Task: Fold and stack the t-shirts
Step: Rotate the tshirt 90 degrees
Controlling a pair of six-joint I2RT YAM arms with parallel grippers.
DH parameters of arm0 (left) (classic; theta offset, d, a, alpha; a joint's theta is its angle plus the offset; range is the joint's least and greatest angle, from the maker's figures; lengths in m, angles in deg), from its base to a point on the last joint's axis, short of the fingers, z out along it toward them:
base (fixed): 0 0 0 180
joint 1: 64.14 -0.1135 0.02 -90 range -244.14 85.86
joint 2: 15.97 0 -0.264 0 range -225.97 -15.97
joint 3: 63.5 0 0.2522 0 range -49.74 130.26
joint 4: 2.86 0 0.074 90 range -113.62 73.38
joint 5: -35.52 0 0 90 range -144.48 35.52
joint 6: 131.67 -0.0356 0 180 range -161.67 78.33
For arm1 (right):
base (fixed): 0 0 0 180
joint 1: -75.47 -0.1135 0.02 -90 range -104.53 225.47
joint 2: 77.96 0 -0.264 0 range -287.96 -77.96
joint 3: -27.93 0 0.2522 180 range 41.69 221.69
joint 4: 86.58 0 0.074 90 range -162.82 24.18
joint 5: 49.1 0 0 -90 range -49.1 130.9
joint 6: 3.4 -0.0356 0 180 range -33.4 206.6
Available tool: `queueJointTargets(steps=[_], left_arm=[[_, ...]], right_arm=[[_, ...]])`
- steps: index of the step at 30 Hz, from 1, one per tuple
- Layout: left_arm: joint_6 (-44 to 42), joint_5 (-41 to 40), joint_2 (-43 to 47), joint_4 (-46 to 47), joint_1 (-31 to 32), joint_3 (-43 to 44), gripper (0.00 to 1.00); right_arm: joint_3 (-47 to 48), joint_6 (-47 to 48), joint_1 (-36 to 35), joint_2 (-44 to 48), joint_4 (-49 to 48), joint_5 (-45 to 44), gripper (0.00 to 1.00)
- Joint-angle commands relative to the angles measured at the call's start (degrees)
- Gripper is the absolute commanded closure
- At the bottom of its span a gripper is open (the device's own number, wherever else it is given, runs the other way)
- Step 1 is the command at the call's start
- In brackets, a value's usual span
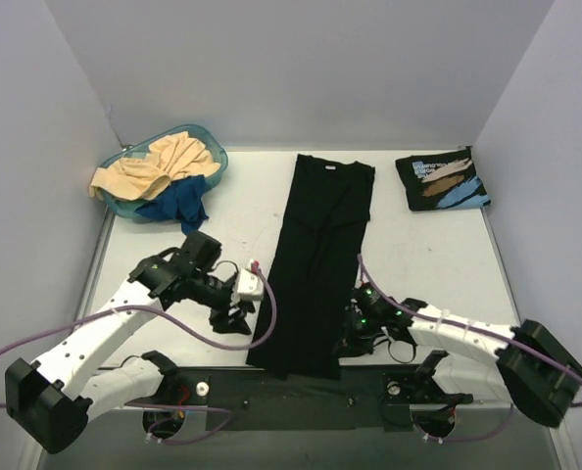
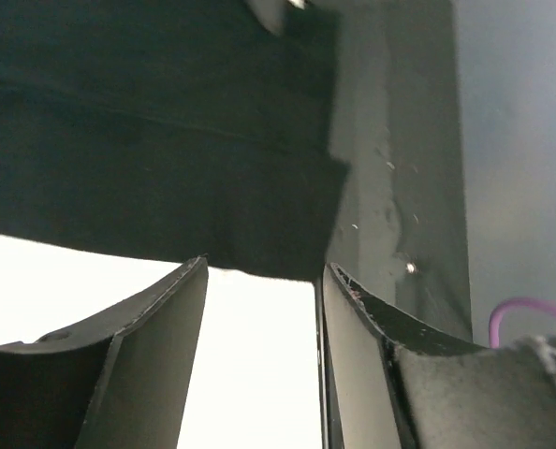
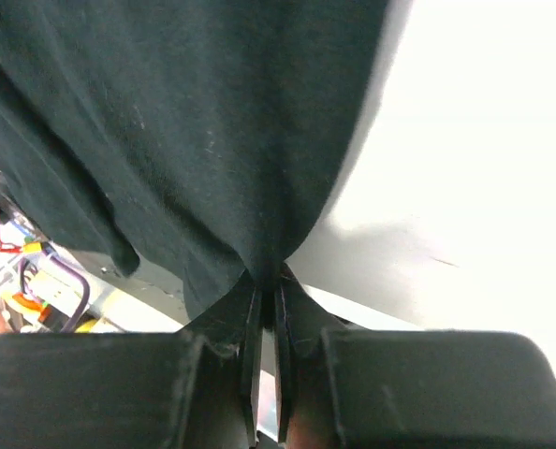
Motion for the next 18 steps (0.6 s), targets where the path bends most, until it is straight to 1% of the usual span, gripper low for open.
queueJointTargets(steps=[1, 2, 3, 4, 5, 6, 7, 9, 10, 12, 14, 15, 18], left_arm=[[-27.45, 2.22, -2.16, -10.05, 9.15, 0.23, 0.34], [-34.72, 1.43, -2.6, -10.93, 12.3, -0.83, 0.32], [-37.57, 0.37, -2.69, -11.2, 15.29, -2.84, 0.3], [-42.13, 0.01, -2.78, -10.34, 16.53, -3.91, 0.28], [-43.04, -1.12, -2.78, -8.93, 19.59, -6.18, 0.26], [-42.27, -3.05, -2.87, -5.35, 20.93, -6.99, 0.26], [-40.17, -4.2, -2.87, -2.79, 23.72, -8.99, 0.25], [-41.72, -6.92, -3.3, 1.35, 26.46, -10.85, 0.25], [-42.08, -8.32, -3.83, 3.54, 27.26, -11.3, 0.25], [-41.03, -9.82, -5.05, 8.01, 28.41, -12.88, 0.25], [-41.55, -10.79, -5.76, 11.45, 28.5, -14.28, 0.26], [-43.3, -11.15, -5.85, 12.6, 28.59, -15.33, 0.26], [-45.68, -12.29, -6.55, 16.2, 29.29, -18.06, 0.28]], right_arm=[[-5.02, 5.28, 6.57, 10.11, 14.63, -1.91, 1.0], [-5.81, 5.46, 7.02, 13.0, 14.81, -0.95, 0.9], [-5.81, 5.37, 7.55, 13.9, 14.9, -0.5, 0.76], [-5.55, 5.54, 7.56, 15.65, 15.68, -0.24, 0.57], [-5.38, 5.63, 7.56, 16.45, 16.82, -0.15, 0.52], [-4.42, 6.5, 7.56, 17.5, 20.31, -1.1, 0.47], [-3.89, 6.77, 7.64, 18.9, 24.52, -2.85, 0.47], [-2.57, 7.65, 7.65, 20.93, 28.93, -4.18, 0.46], [-2.3, 7.83, 7.73, 21.46, 29.4, -3.93, 0.47], [-3.52, 6.78, 7.73, 22.61, 28.79, -2.17, 0.49], [-5.81, 5.29, 7.64, 22.87, 25.28, 1.16, 0.51], [-6.6, 4.67, 7.56, 22.7, 23.96, 2.74, 0.52], [-6.52, 4.14, 6.77, 23.75, 23.86, 2.93, 0.54]])
